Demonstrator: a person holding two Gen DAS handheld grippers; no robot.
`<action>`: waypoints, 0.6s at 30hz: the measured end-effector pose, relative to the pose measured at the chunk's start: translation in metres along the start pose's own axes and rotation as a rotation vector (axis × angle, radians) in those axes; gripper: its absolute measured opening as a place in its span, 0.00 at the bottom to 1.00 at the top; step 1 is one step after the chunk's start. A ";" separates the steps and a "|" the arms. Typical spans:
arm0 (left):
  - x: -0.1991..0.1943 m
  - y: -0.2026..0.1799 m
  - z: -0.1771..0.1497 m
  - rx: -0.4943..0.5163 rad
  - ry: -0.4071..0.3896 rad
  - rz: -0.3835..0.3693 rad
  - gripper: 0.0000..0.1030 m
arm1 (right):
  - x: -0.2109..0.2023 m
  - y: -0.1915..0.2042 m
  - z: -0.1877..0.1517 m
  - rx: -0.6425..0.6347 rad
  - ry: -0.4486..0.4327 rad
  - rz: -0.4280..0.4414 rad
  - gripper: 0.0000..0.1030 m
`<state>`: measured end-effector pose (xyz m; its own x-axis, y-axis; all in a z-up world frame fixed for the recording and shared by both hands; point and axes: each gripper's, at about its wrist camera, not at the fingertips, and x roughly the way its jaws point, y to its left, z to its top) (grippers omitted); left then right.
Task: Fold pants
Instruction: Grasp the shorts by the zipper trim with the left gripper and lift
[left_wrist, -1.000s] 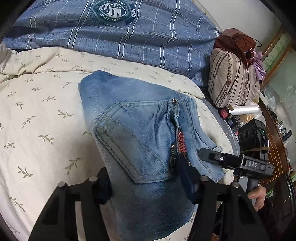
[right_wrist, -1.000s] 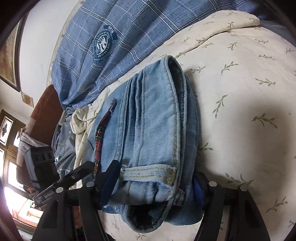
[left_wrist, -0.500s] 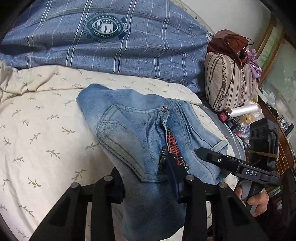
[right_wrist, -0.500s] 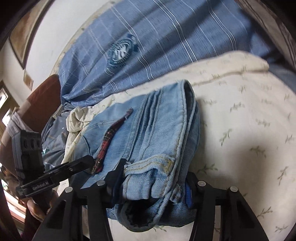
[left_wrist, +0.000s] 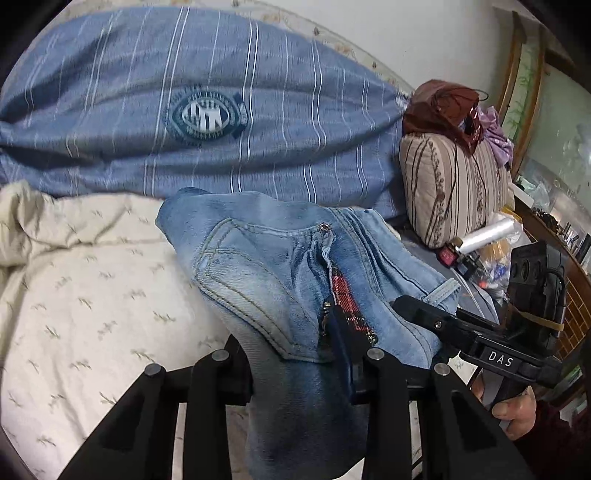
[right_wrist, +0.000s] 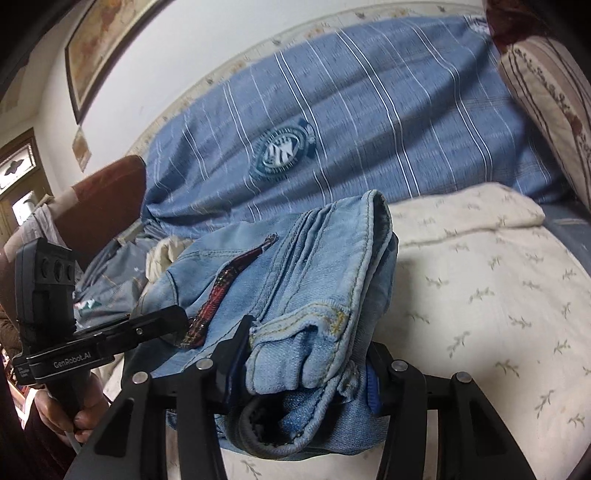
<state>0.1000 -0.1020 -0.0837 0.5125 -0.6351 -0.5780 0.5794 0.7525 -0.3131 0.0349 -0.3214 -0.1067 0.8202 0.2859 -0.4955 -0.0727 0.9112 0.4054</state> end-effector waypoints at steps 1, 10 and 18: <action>-0.002 0.000 0.002 0.003 -0.010 0.006 0.35 | 0.000 0.002 0.002 -0.004 -0.010 0.004 0.51; -0.021 0.008 0.011 0.018 -0.083 0.082 0.35 | 0.011 0.024 0.018 -0.034 -0.071 0.034 0.51; -0.033 0.027 0.017 -0.035 -0.129 0.116 0.35 | 0.024 0.041 0.024 -0.050 -0.108 0.066 0.51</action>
<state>0.1096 -0.0640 -0.0601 0.6526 -0.5594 -0.5111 0.4908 0.8259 -0.2774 0.0654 -0.2840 -0.0831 0.8687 0.3146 -0.3826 -0.1543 0.9058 0.3946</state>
